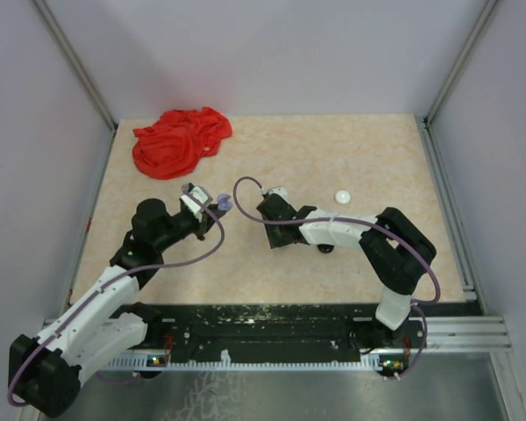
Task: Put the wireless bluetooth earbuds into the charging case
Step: Pick up the earbud from the center of the board.
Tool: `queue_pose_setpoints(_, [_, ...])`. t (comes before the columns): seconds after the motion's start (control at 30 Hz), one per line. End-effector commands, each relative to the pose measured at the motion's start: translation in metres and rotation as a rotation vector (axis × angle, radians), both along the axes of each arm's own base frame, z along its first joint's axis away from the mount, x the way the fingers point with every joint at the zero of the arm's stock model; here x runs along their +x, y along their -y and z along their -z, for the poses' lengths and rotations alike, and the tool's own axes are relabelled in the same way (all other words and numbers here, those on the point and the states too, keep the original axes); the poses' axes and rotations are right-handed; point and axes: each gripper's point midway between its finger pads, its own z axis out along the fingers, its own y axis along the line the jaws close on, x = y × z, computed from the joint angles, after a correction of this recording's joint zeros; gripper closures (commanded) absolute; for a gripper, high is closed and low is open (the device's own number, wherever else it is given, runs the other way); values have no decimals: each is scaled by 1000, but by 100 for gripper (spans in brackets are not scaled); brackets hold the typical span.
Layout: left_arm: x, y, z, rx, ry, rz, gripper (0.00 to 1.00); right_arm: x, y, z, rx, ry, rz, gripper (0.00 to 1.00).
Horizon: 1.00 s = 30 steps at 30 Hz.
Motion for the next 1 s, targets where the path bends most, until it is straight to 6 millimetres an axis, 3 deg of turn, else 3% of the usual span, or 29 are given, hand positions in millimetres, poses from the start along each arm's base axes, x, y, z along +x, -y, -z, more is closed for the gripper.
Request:
queue_pose_setpoints(0.0, [2,3,-15,-16,14,9,99,10,-7,-4,31,57,38,63])
queue_pose_setpoints(0.4, [1,6,-13,-18,-2,21,100,7,0,3,17,51,61,73])
queue_pose_setpoints(0.53, [0,7,-12,-19,-9,27,99,7,0,3,24,51,63,73])
queue_pose_setpoints(0.77, [0,8,-11,-22,-12,33,99,11,-3,-17,52,86,43,71])
queue_pose_setpoints(0.97, [-1,9,-11,-21,-14,40,99,13,3,-13,50,84,18,70])
